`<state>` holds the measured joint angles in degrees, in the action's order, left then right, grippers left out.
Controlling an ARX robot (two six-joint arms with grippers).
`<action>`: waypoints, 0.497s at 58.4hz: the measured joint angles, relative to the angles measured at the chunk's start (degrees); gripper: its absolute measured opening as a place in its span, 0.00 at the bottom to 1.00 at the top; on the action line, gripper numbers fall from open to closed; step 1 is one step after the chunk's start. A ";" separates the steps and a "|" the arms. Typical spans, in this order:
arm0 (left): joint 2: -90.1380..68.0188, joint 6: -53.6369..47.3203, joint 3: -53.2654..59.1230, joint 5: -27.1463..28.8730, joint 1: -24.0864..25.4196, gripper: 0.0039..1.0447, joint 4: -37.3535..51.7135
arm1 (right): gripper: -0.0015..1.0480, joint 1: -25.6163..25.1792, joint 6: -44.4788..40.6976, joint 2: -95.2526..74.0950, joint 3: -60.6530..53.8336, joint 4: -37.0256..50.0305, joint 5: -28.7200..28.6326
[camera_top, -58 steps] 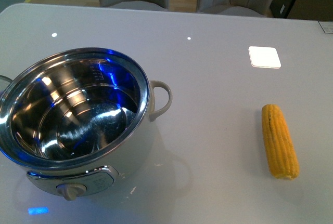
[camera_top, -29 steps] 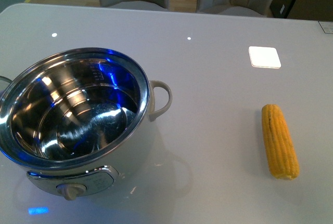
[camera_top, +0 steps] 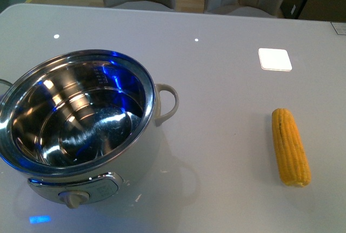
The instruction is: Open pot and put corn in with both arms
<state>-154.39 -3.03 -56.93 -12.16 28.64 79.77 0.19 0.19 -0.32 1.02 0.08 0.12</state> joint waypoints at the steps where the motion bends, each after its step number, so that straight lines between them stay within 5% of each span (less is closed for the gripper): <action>1: 1.07 0.85 0.98 -0.11 0.35 0.94 -0.22 | 0.92 0.00 0.00 0.00 0.00 0.00 0.00; 29: 36.28 5.60 16.00 0.07 0.94 0.93 -12.31 | 0.92 0.00 0.00 0.04 0.00 0.00 0.00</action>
<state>-118.10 2.57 -40.93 -12.10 29.58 67.46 0.19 0.19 -0.27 1.02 0.08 0.12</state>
